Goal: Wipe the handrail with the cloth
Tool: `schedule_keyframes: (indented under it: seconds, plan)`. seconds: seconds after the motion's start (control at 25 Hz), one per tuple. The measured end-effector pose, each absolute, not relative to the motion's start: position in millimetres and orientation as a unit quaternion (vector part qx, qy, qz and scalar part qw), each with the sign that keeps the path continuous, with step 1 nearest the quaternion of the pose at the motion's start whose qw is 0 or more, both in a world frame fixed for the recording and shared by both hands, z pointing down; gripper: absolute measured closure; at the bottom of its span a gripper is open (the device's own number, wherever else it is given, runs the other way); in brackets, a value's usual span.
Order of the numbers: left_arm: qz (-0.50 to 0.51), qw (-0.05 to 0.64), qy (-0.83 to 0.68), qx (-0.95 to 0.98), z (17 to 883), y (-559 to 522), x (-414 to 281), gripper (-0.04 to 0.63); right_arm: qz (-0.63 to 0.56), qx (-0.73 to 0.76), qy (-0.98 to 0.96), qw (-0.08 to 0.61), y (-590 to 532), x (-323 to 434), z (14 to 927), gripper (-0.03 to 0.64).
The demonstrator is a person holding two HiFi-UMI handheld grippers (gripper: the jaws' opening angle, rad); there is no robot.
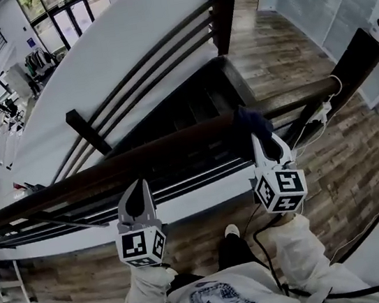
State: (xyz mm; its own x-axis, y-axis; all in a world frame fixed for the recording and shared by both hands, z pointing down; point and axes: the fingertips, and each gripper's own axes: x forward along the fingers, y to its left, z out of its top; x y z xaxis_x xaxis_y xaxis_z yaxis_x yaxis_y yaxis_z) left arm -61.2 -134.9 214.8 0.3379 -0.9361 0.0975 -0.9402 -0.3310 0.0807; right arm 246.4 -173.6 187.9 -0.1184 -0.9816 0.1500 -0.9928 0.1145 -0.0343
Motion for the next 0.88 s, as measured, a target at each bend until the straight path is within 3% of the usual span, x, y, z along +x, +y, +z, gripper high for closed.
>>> schedule_keyframes:
  seconds: [0.88]
  plan:
    - [0.022, 0.081, -0.686, 0.723, 237.6, 19.9, -408.2, 0.598, 0.083, 0.490, -0.866, 0.055, -60.0, -196.3, 214.0, 0.549]
